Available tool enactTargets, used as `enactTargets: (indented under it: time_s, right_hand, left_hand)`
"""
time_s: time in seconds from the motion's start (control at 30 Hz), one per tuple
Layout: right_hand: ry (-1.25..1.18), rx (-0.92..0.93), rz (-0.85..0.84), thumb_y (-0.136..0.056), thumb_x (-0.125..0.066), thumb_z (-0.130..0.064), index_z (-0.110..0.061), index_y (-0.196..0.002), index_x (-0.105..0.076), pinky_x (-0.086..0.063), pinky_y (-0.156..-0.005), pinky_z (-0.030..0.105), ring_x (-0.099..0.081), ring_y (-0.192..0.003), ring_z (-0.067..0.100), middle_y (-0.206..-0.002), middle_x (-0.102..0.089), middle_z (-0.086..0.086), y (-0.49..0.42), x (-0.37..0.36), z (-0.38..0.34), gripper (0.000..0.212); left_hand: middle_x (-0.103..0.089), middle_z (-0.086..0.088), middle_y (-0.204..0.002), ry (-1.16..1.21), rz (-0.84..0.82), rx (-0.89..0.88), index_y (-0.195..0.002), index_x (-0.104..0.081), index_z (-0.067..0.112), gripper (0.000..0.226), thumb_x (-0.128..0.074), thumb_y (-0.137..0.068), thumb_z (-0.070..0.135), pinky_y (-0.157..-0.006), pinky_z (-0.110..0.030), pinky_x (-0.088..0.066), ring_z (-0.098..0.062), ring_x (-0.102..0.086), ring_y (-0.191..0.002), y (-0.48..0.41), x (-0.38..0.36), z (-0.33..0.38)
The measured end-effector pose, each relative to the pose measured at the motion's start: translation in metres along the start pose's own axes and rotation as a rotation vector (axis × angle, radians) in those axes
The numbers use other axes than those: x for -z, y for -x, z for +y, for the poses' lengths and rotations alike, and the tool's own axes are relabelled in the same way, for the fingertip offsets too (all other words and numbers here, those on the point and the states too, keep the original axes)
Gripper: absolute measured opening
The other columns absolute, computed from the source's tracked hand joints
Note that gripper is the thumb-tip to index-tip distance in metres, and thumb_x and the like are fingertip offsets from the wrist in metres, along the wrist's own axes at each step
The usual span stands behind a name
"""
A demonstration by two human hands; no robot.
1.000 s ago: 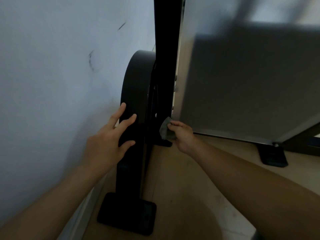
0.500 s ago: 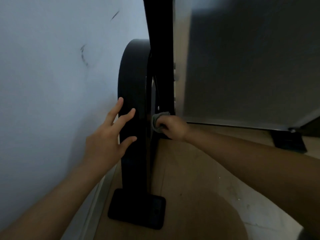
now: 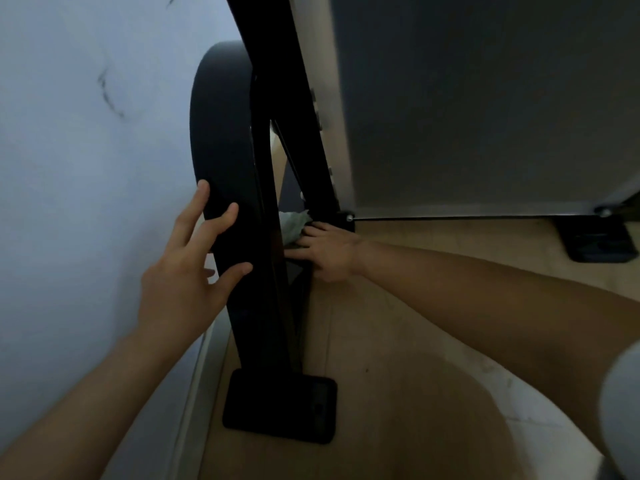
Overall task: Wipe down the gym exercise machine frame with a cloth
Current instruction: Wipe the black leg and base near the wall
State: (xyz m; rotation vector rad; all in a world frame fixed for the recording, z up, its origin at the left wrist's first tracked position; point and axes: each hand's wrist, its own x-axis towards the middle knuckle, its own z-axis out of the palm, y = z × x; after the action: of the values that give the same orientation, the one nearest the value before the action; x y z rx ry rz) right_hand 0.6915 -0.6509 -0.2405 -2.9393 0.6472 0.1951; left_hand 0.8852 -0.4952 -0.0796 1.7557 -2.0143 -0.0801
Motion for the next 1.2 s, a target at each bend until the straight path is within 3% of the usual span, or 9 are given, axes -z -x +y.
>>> enactTargets:
  time_s: [0.17, 0.27, 0.33, 0.4, 0.5, 0.57, 0.63, 0.93, 1.2]
  right_hand:
    - [-0.103, -0.081, 0.021, -0.083, -0.065, -0.031, -0.03, -0.159, -0.022, -0.029, -0.114, 0.04, -0.024, -0.146, 0.027, -0.162, -0.022, 0.007, -0.006, 0.009, 0.001, 0.087]
    - [-0.171, -0.089, 0.11, -0.081, -0.068, -0.025, -0.026, -0.155, -0.035, -0.041, -0.095, 0.033, -0.039, -0.133, 0.028, -0.152, -0.026, 0.013, 0.001, 0.0, -0.006, 0.081]
    - [-0.204, -0.077, 0.214, -0.083, -0.068, -0.02, -0.022, -0.15, -0.042, -0.038, -0.076, 0.025, -0.051, -0.116, 0.025, -0.145, -0.031, 0.011, 0.01, -0.001, -0.007, 0.072]
    - [-0.242, -0.058, 0.299, -0.084, -0.066, -0.016, -0.02, -0.15, -0.04, -0.038, -0.072, 0.021, -0.055, -0.108, 0.024, -0.147, -0.029, 0.011, 0.017, -0.001, -0.007, 0.07]
    - [-0.249, -0.051, 0.252, -0.085, -0.064, -0.023, -0.03, -0.157, -0.022, -0.053, -0.089, 0.033, -0.047, -0.128, 0.03, -0.162, -0.011, 0.01, 0.016, -0.006, -0.006, 0.083]
    - [-0.185, -0.071, 0.102, -0.09, -0.059, -0.036, -0.035, -0.159, -0.011, -0.041, -0.111, 0.048, -0.026, -0.147, 0.036, -0.168, -0.003, 0.005, 0.011, -0.009, -0.006, 0.084]
    - [-0.127, -0.085, -0.017, -0.093, -0.055, -0.044, -0.035, -0.16, -0.007, -0.019, -0.122, 0.051, -0.007, -0.153, 0.035, -0.169, 0.002, 0.001, 0.011, -0.009, -0.006, 0.083]
    - [0.026, 0.124, -0.032, -0.087, -0.057, -0.037, -0.033, -0.161, -0.004, -0.002, -0.124, 0.047, -0.003, -0.155, 0.032, -0.169, 0.003, -0.003, 0.039, -0.022, -0.008, 0.091]
    - [0.0, -0.048, -0.096, -0.09, -0.06, -0.014, -0.034, -0.16, -0.003, -0.026, -0.118, 0.046, -0.003, -0.155, 0.026, -0.169, 0.005, -0.003, 0.018, 0.01, 0.009, 0.093]
  left_hand:
    - [-0.017, 0.015, -0.166, -0.028, -0.007, 0.04, -0.146, -0.049, 0.027, 0.075, -0.082, -0.078, 0.026, -0.06, -0.043, -0.062, -0.021, -0.07, -0.092, 0.0, 0.001, 0.002]
    - [-0.017, 0.014, -0.166, -0.032, -0.013, 0.038, -0.146, -0.049, 0.027, 0.075, -0.082, -0.078, 0.026, -0.06, -0.043, -0.062, -0.021, -0.071, -0.09, 0.001, 0.001, 0.003]
    - [-0.018, 0.012, -0.167, -0.033, -0.017, 0.032, -0.146, -0.049, 0.026, 0.075, -0.082, -0.079, 0.026, -0.059, -0.043, -0.062, -0.021, -0.071, -0.091, 0.001, 0.002, 0.003]
    - [-0.018, 0.011, -0.167, -0.028, -0.015, 0.031, -0.145, -0.049, 0.026, 0.074, -0.082, -0.079, 0.026, -0.059, -0.042, -0.062, -0.022, -0.071, -0.091, 0.001, 0.002, 0.003]
    - [-0.019, 0.01, -0.166, -0.03, -0.012, 0.024, -0.145, -0.049, 0.025, 0.074, -0.082, -0.079, 0.025, -0.059, -0.042, -0.062, -0.022, -0.07, -0.095, 0.001, 0.001, 0.004]
    - [-0.019, 0.01, -0.166, -0.033, -0.009, 0.022, -0.145, -0.049, 0.026, 0.074, -0.082, -0.079, 0.025, -0.059, -0.042, -0.062, -0.021, -0.07, -0.093, 0.001, 0.001, 0.005]
    - [-0.019, 0.011, -0.166, -0.027, -0.009, 0.026, -0.145, -0.049, 0.026, 0.074, -0.082, -0.079, 0.025, -0.059, -0.043, -0.062, -0.021, -0.07, -0.092, 0.001, 0.001, 0.005]
    - [-0.02, 0.009, -0.166, -0.044, -0.013, 0.027, -0.145, -0.049, 0.026, 0.074, -0.082, -0.079, 0.025, -0.059, -0.044, -0.062, -0.021, -0.07, -0.088, 0.0, -0.001, 0.007]
    - [-0.019, 0.01, -0.166, -0.016, -0.017, 0.024, -0.144, -0.05, 0.025, 0.074, -0.084, -0.078, 0.021, -0.061, -0.046, -0.062, -0.022, -0.07, -0.094, 0.001, -0.002, 0.006]
